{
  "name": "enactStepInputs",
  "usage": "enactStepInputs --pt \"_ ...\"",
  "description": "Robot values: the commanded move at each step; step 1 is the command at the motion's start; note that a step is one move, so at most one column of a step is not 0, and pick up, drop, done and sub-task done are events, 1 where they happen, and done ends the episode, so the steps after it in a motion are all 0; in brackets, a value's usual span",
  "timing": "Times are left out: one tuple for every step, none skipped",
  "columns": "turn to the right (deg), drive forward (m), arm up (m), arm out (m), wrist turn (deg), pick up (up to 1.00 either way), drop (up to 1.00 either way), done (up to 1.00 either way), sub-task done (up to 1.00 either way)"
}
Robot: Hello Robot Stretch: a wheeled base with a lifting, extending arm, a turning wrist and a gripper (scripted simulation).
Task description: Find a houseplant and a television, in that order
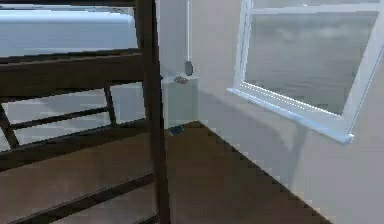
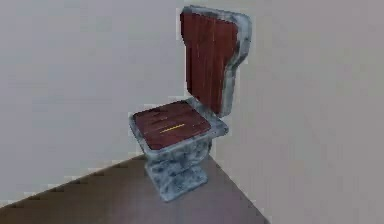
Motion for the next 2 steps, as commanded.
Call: enactStepInputs --pt "-45.0 0.0 0.0 0.0 0.0 0.0 0.0 0.0 0.0" --pt "-45.0 0.0 0.0 0.0 0.0 0.0 0.0 0.0 0.0"
